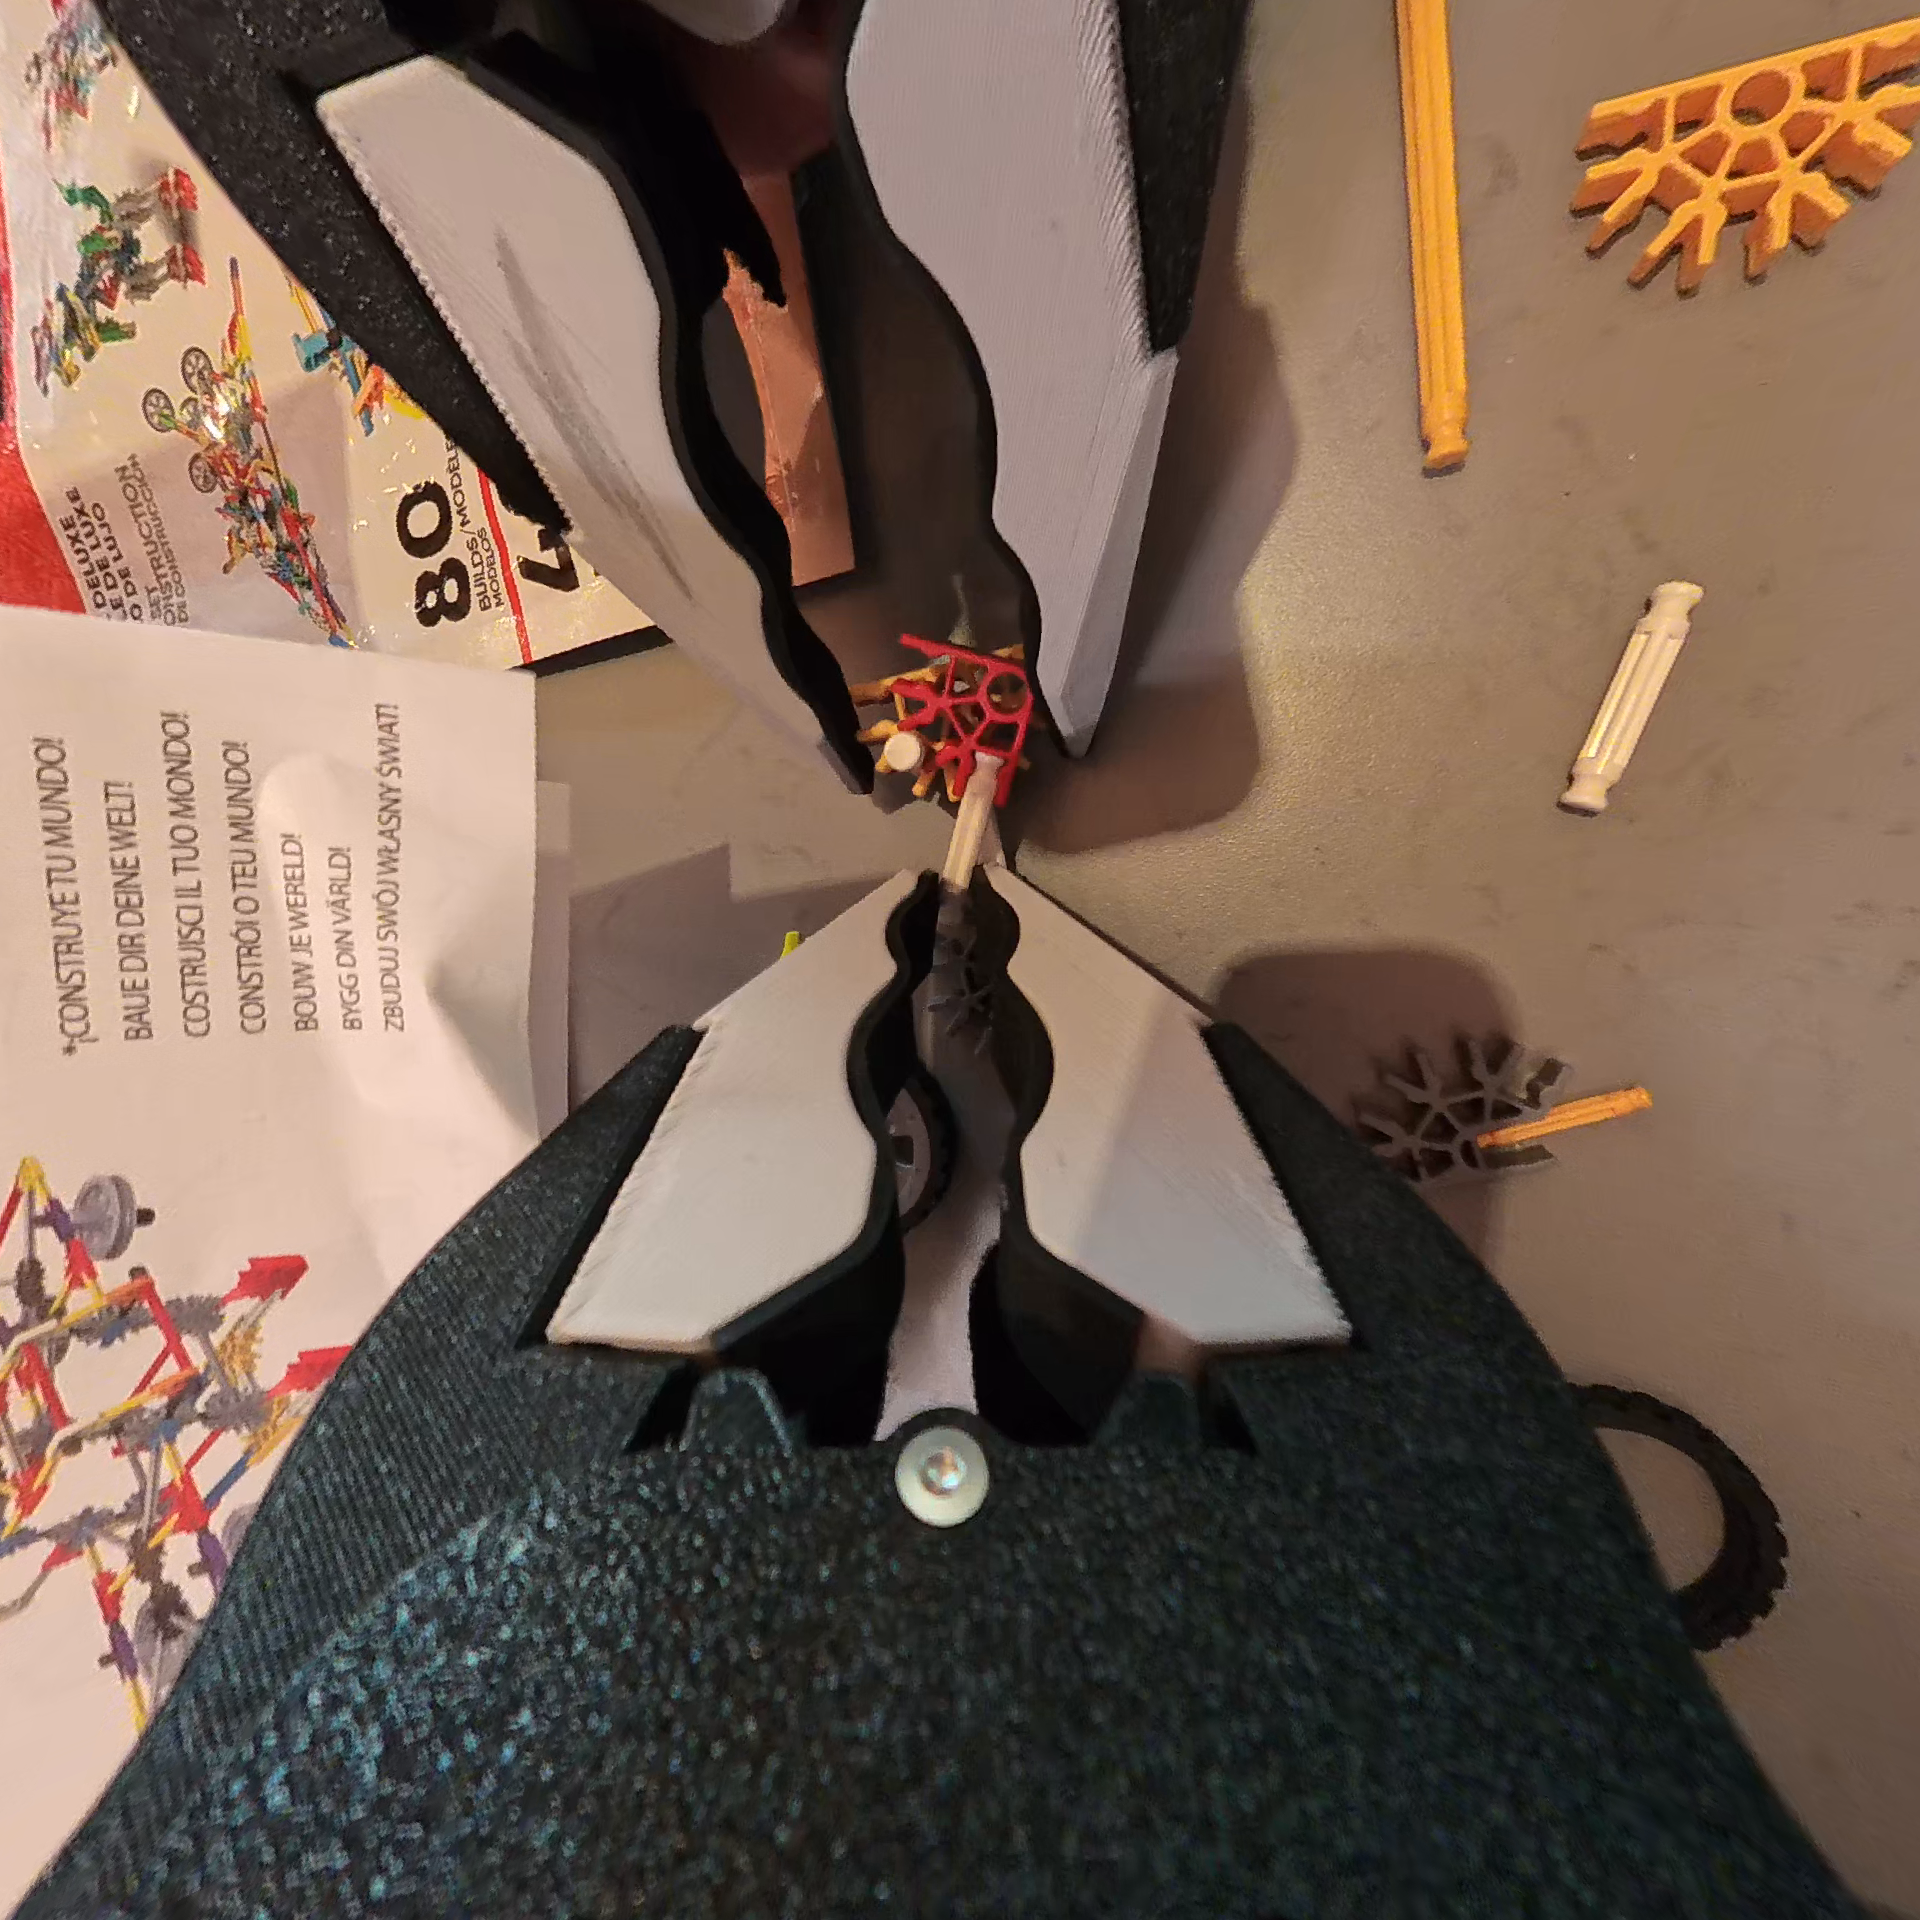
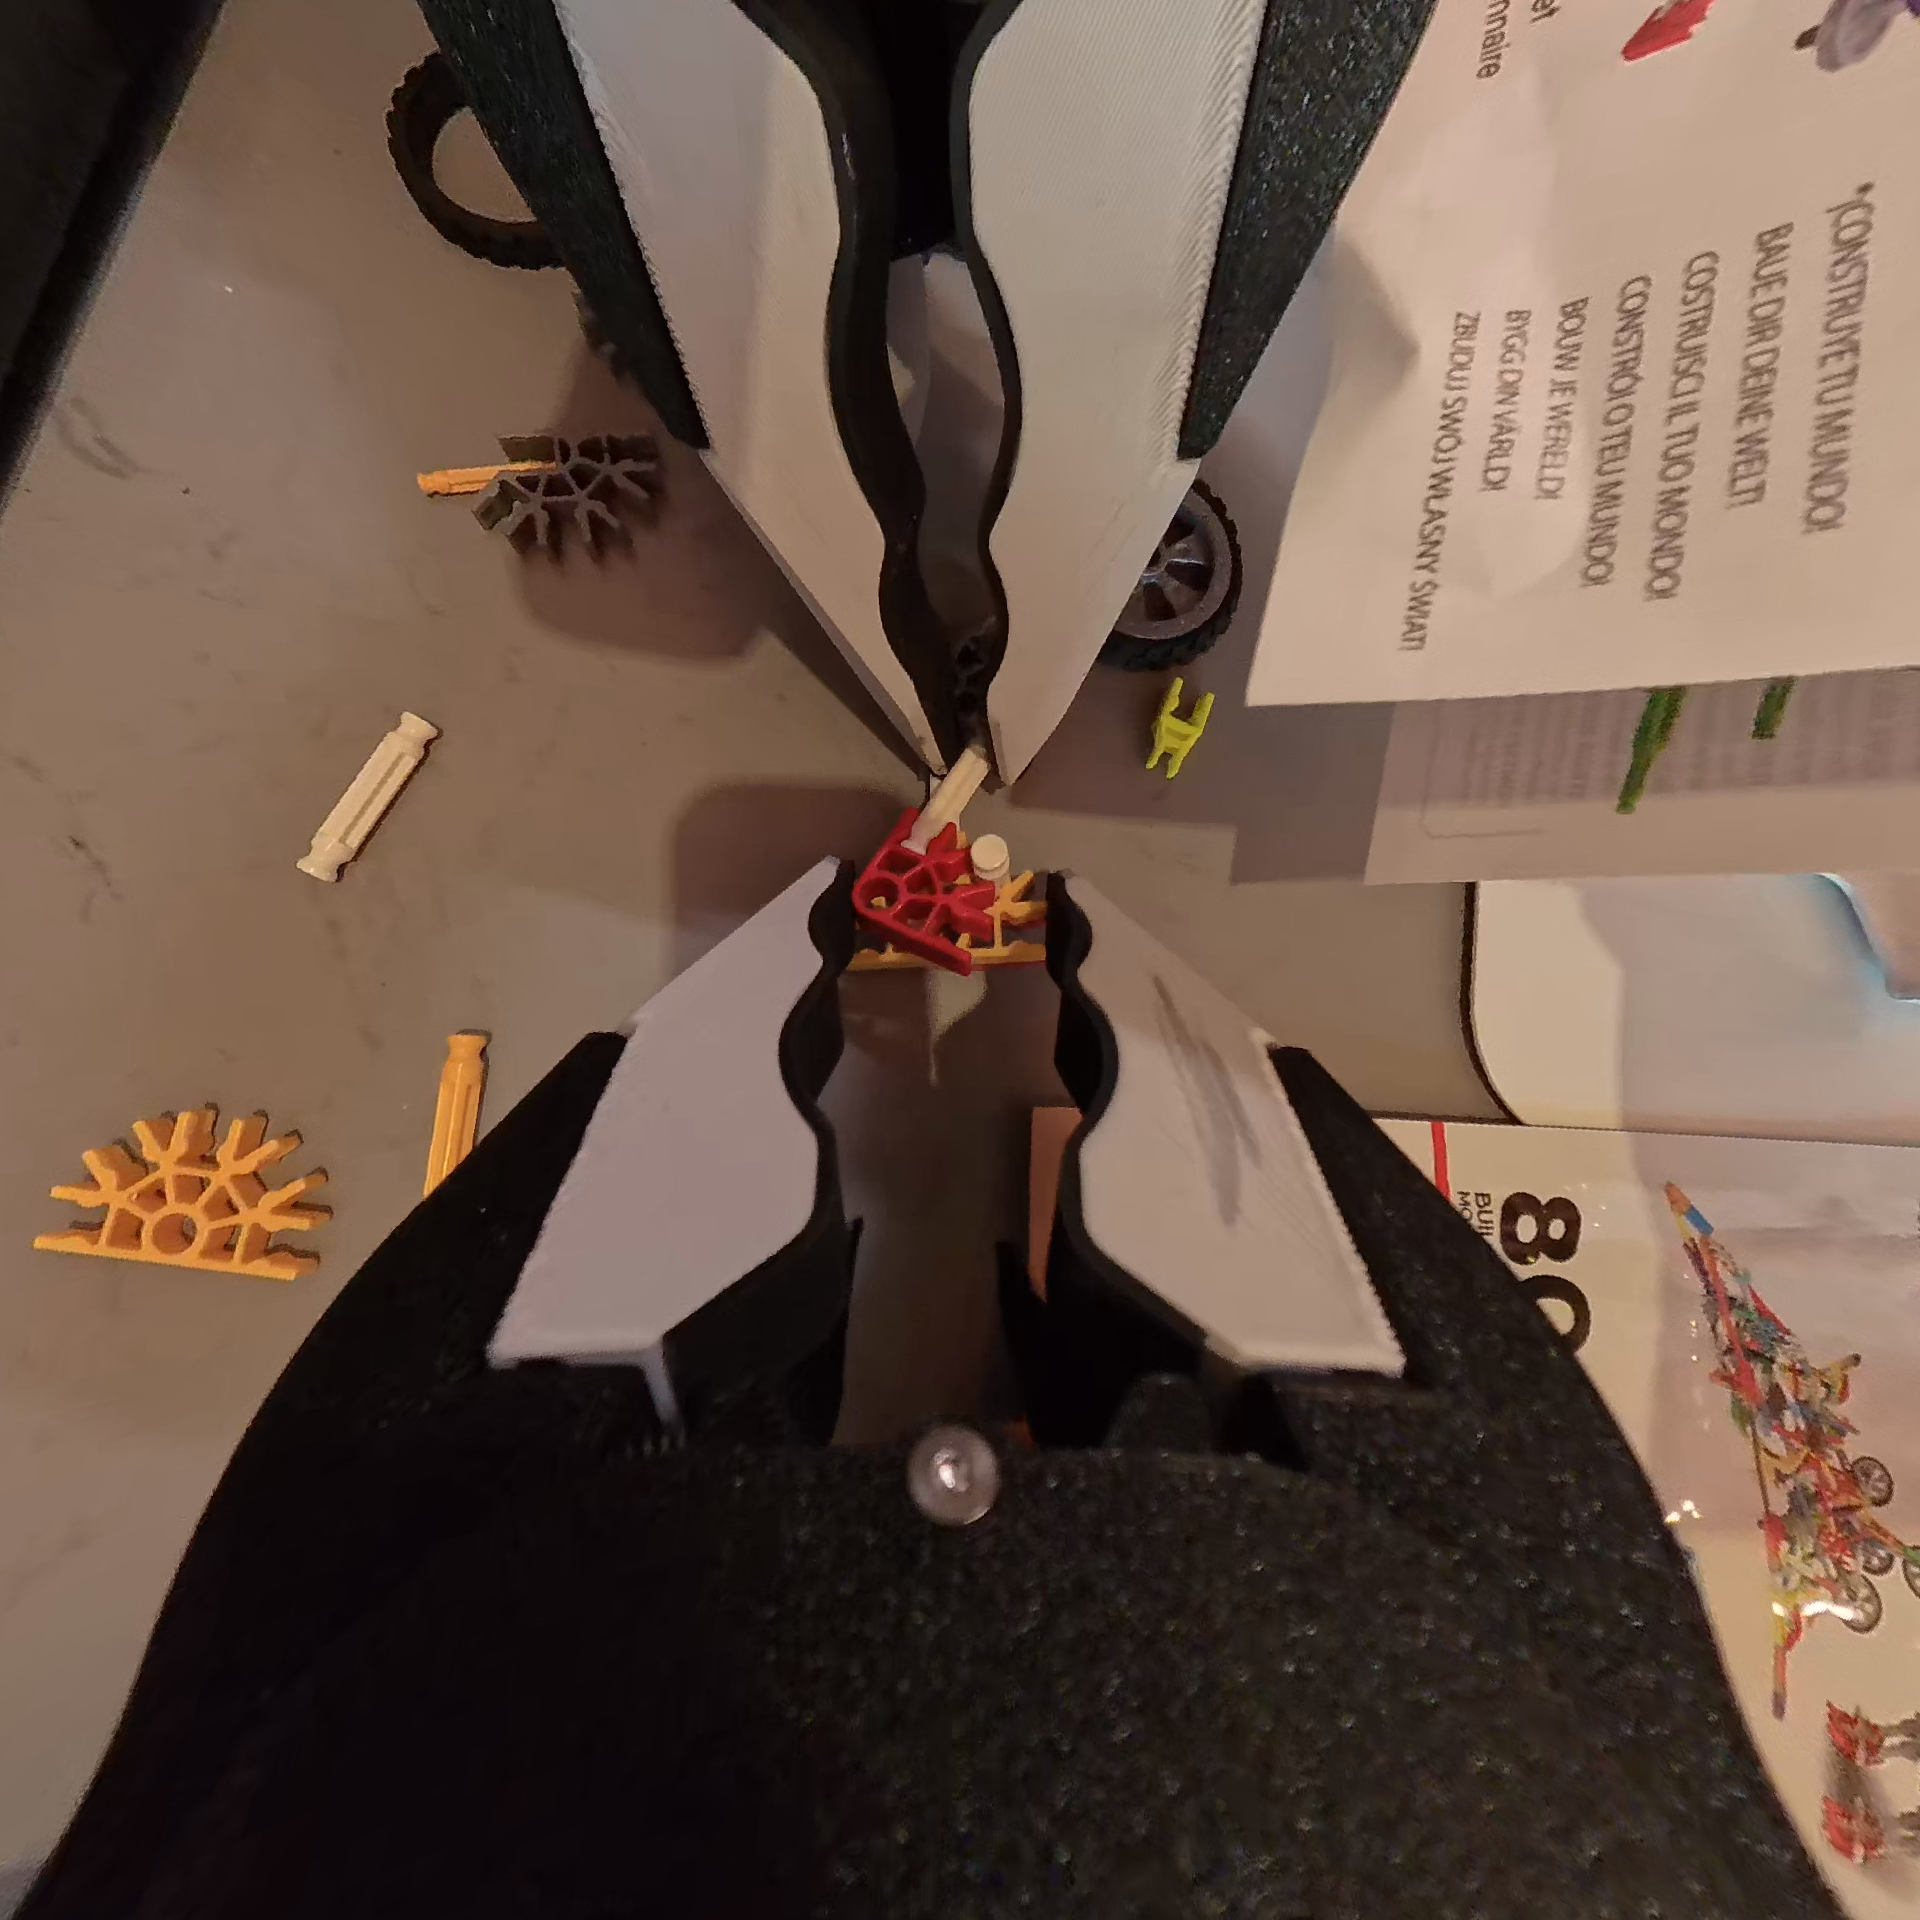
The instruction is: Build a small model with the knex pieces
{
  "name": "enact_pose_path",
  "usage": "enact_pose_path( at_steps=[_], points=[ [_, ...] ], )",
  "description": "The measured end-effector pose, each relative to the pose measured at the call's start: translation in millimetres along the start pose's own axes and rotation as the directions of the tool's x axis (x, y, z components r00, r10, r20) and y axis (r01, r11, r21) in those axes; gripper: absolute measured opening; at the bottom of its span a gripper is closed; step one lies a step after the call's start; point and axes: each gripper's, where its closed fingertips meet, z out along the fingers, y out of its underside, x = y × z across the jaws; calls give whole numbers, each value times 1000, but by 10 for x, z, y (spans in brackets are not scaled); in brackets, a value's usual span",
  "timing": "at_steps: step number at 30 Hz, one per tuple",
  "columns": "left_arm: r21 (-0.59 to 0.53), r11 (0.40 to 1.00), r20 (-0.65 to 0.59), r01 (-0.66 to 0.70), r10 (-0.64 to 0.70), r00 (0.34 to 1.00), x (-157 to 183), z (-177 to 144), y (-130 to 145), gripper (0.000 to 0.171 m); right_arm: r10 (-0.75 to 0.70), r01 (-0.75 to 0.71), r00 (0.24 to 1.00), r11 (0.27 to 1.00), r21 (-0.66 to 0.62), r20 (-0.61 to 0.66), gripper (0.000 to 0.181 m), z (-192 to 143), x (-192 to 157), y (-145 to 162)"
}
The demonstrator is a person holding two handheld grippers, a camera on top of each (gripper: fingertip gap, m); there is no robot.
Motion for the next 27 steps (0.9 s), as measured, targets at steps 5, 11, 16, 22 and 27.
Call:
enact_pose_path(
  at_steps=[5,11,16,22,27],
  points=[
    [7,1000,5,-1,0,1000,-8,-4,0,6,-14,14,1000,1000,0,-13,34,5,0,-4],
    [45,999,50,-27,25,998,1,-26,-125,16,-9,10,1000,1000,11,-18,34,18,1,-12],
    [34,999,66,-32,30,997,-17,45,-117,19,1,-1,1000,1000,21,-12,34,30,-1,-26],
    [39,999,38,-37,35,999,21,48,-127,15,9,-9,1000,1000,12,-5,36,24,-21,-18],
    [47,998,28,-32,30,999,20,54,-132,15,-9,10,1000,1000,21,-12,37,17,-21,-7]
  ],
)
